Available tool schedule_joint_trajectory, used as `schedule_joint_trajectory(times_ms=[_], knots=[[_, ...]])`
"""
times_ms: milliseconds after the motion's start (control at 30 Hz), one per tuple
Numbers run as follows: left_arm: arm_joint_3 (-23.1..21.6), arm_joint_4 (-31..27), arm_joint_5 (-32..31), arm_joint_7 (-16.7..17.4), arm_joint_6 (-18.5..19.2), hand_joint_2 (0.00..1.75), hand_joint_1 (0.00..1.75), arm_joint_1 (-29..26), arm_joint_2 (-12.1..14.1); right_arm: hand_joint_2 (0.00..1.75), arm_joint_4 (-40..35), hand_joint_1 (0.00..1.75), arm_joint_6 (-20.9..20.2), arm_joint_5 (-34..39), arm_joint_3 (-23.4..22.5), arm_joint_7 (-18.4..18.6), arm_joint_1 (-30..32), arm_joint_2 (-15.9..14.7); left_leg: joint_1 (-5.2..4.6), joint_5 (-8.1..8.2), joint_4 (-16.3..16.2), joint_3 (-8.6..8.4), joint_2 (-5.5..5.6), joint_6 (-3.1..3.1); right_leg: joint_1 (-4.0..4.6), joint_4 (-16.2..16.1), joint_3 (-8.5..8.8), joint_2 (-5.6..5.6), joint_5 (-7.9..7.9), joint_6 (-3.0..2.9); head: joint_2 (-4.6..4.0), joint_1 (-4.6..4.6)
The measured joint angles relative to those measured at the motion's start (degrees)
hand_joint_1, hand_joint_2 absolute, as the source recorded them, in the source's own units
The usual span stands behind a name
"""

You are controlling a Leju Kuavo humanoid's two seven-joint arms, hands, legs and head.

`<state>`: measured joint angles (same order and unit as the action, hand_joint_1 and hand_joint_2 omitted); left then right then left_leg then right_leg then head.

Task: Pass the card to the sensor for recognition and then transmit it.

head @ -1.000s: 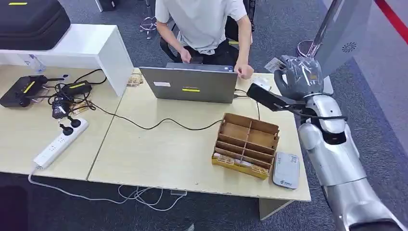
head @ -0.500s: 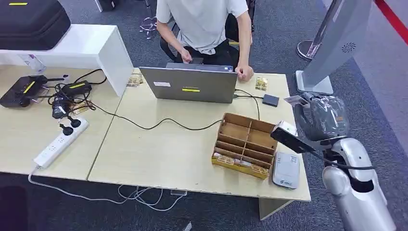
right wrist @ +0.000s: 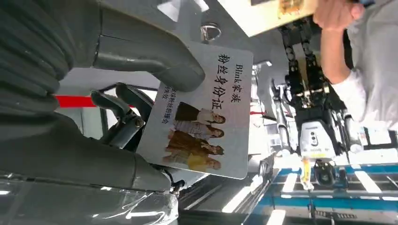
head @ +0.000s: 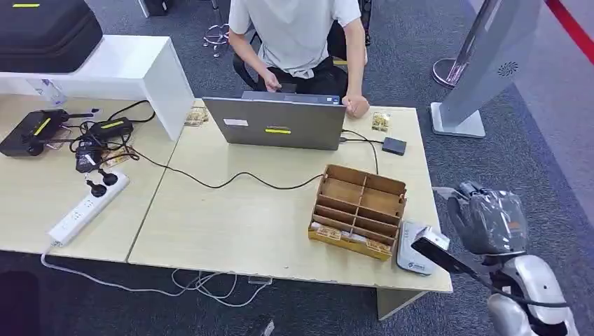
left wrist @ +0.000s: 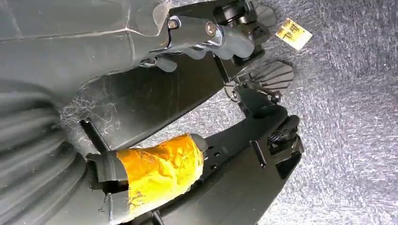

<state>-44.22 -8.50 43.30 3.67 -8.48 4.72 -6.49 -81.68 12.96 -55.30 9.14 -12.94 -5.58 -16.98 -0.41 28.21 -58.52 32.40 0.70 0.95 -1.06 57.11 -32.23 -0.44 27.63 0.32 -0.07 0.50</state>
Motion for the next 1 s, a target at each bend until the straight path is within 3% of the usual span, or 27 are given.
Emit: schedule_joint_trajectory(times_ms=[333,1000], knots=[[0.1,0.0,0.1,0.3,-0.1,1.75,0.0,0.0,0.0,1.75,2.1,1.75,-0.2,-1.4,-0.6,-1.2,3.9,1.9,0.0,0.0,0.0,0.01,-0.02,0.0,0.0,0.0,0.0,0.03,0.0,0.0,0.0,0.0],[0.1,0.0,0.4,0.9,-0.7,1.75,0.0,0.1,-0.1,1.75,13.8,1.75,0.7,-4.4,6.6,0.0,1.9,8.5,0.01,0.0,0.0,-0.01,-0.04,-0.01,0.01,0.0,0.0,0.07,0.0,0.0,0.0,0.0]])
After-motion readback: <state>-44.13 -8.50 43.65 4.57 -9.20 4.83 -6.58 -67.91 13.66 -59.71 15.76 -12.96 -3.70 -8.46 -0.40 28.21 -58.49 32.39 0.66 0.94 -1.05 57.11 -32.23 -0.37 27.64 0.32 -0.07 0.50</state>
